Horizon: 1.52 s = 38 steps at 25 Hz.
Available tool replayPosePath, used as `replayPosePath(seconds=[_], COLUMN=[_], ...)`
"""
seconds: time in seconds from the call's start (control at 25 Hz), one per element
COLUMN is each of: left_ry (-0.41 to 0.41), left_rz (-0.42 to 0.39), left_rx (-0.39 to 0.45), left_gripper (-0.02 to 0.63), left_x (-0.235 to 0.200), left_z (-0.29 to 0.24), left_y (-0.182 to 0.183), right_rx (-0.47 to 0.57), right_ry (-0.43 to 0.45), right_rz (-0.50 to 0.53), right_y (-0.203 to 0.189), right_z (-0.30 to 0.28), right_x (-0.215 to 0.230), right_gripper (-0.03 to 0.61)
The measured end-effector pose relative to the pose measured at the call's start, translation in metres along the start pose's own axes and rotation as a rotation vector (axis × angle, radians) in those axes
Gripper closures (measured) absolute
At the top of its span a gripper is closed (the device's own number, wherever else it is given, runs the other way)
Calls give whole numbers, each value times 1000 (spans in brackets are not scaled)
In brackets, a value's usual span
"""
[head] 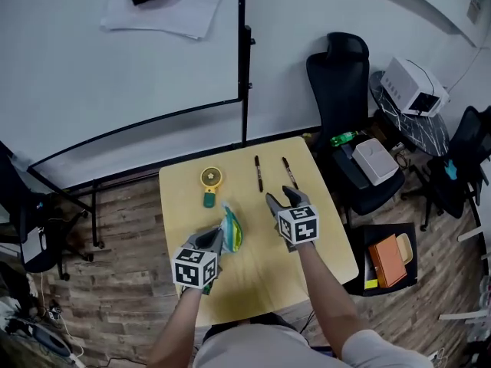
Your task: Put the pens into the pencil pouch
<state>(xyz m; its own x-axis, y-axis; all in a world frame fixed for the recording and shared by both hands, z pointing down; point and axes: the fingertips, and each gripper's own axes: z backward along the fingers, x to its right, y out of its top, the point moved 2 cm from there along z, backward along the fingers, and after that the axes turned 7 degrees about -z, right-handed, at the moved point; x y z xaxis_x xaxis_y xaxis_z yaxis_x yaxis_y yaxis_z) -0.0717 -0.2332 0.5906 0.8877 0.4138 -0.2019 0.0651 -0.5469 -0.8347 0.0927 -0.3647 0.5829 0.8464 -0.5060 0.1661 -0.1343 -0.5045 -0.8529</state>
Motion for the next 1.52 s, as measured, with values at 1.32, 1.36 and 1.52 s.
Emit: replayPosePath(seconds=[1.32,1.36,1.52], left_ry=[11,9,-4], left_rz=[2,-2,-28], left_rx=[-14,-15,-11], left_gripper=[600,600,600], left_x=[-8,-7,-5], left_z=[-6,-5,-2], left_y=[2,1,1], right_rx=[-290,-271,-210], right_ry=[-53,-38,19], right_rz=[32,43,93], right_y=[-27,-25,-13], right_z=[-66,-56,-8], right_x=[4,2,-8], right_gripper=[532,532,532])
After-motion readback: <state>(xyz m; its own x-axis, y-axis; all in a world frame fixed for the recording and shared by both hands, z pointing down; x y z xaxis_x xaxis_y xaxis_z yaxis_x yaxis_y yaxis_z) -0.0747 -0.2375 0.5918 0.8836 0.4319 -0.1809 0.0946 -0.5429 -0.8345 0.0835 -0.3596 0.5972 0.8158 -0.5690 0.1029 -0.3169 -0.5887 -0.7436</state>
